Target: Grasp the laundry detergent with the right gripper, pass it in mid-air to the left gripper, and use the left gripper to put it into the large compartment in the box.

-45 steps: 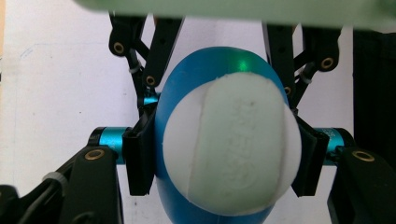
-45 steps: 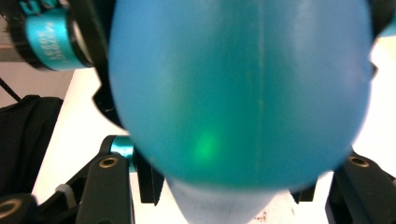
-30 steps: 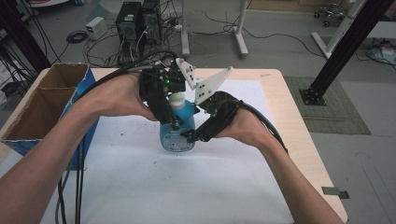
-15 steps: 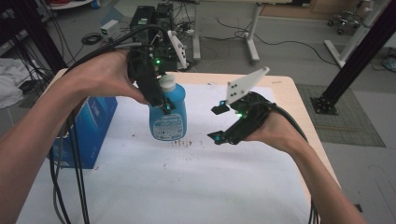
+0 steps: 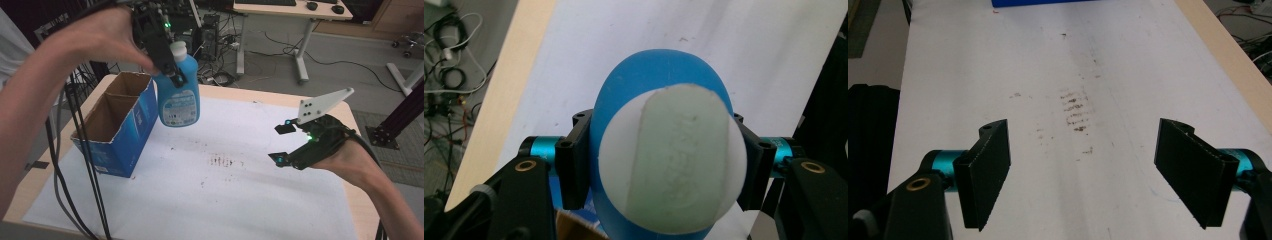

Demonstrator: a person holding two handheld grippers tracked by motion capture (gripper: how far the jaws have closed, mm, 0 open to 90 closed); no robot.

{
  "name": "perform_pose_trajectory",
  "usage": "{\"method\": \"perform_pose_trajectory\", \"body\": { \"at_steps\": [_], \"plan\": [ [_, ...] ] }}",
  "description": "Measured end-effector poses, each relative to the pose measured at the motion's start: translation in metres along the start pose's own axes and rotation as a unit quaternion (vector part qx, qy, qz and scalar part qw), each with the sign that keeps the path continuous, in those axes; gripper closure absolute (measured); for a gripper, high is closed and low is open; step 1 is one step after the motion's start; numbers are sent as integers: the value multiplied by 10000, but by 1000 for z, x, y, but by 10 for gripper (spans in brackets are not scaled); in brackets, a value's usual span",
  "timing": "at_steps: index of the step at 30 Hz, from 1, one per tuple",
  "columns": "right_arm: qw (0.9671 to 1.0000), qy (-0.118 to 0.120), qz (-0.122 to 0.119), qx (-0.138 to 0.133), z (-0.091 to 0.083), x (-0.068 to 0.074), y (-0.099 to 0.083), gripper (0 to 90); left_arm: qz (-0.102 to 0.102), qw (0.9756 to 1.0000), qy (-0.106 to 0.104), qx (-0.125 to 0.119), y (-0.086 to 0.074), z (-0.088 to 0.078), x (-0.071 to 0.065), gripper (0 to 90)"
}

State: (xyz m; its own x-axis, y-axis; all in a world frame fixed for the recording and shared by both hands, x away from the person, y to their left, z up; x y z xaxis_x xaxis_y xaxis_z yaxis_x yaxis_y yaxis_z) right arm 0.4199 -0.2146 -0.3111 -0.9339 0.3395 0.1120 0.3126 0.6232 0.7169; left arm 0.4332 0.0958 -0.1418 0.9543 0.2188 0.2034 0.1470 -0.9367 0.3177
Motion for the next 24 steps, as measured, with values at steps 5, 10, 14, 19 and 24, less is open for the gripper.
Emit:
{"method": "perform_pose_trajectory", "body": {
  "at_steps": [5, 10, 14, 19, 24],
  "plan": [
    [9998, -191, 50, 98, -7, -2, -5, 187, -249, 9994, 171, 191, -29, -20, 9, 380],
    [9994, -312, 61, 162, -13, -4, -9, 187, -554, 9981, 211, 179, -56, -34, 13, 380],
    [9989, -396, 69, 258, -17, -4, -13, 186, -659, 9971, 276, 278, -75, -43, 14, 380],
    [9973, -550, 106, 484, -18, -7, -22, 120, -829, 9953, 375, 345, -97, -53, 15, 380],
    [9951, -670, 130, 719, -20, -9, -29, 120, -879, 9942, 373, 490, -114, -52, 13, 380]
  ]
}}
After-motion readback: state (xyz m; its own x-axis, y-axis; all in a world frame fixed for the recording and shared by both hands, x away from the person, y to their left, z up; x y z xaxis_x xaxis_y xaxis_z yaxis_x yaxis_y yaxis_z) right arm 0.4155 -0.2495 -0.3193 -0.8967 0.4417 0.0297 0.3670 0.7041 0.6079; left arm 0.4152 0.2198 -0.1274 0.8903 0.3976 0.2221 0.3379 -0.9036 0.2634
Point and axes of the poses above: each handheld gripper's, and its own axes: z roughly forward along the jaws, y roughly out of its top, x roughly to its left, the point moved 4 cm from there along z, roughly forward along the jaws, and after that the axes turned 14 degrees about z, right-handed, at the moved point
